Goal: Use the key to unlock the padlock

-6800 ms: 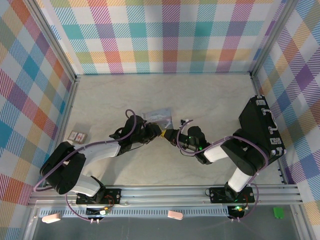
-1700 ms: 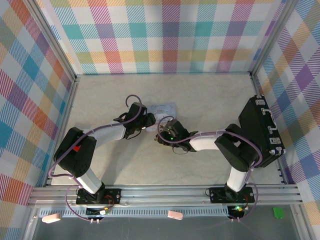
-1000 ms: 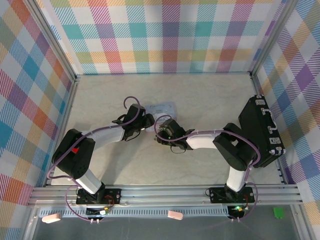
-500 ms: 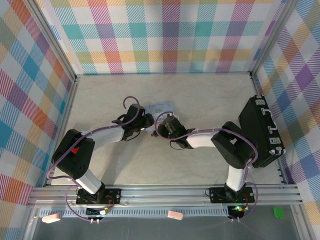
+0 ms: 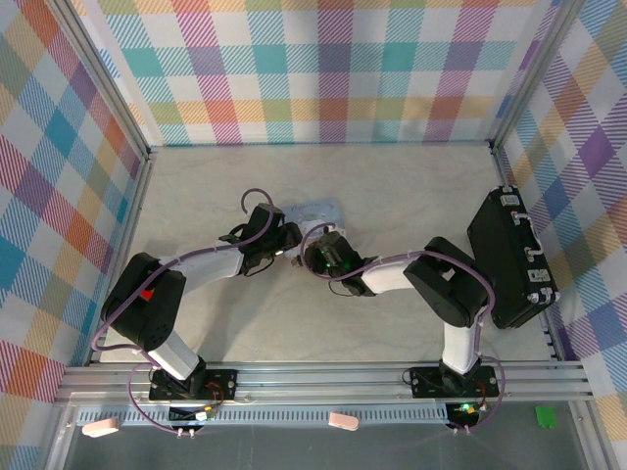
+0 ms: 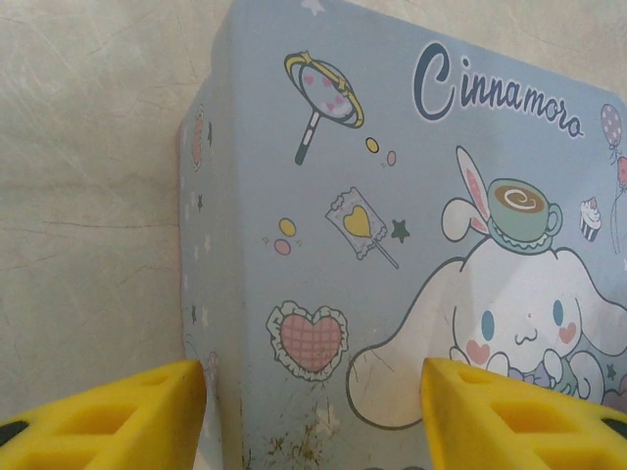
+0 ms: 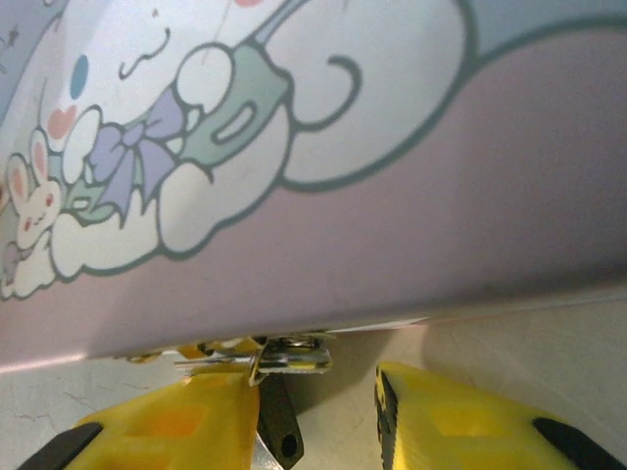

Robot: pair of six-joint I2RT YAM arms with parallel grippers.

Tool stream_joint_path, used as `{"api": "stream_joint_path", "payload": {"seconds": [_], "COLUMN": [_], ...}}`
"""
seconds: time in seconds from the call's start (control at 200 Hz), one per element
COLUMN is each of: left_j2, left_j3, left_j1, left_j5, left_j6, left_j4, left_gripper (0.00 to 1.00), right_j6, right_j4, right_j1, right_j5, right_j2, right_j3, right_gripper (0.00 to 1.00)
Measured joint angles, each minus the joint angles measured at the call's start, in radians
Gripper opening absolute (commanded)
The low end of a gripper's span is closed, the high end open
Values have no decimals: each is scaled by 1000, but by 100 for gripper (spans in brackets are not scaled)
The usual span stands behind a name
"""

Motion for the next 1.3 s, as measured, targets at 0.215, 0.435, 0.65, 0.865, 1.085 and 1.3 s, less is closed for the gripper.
{"api": "stream_joint_path", "payload": {"seconds": [0.215,0.435,0.65,0.865,1.085,1.3], "left_j2": [0,0,0,0,0,0], "left_j3": [0,0,0,0,0,0], "left_j1": [1,1,1,1,1,1], "left_j5": [-5,-5,-4,-2,-2,-2], "left_j6": [0,-3,-4,-6,-8,-8], "left_j4": [-1,0,0,0,0,0], "left_gripper": [58,58,58,57,57,57], "right_j6": [16,22,14,14,5,42], "right_j4": [16,35,-3,-73,-132,-65], "right_j1": [8,31,41,41,41,32], "right_j5": [6,13,14,20,34,18], "right_j2": [3,-2,-2,31,39,38], "right_j3": [-3,-11,8,70,99,72], "right_gripper": [45,50,47,43,27,14]}}
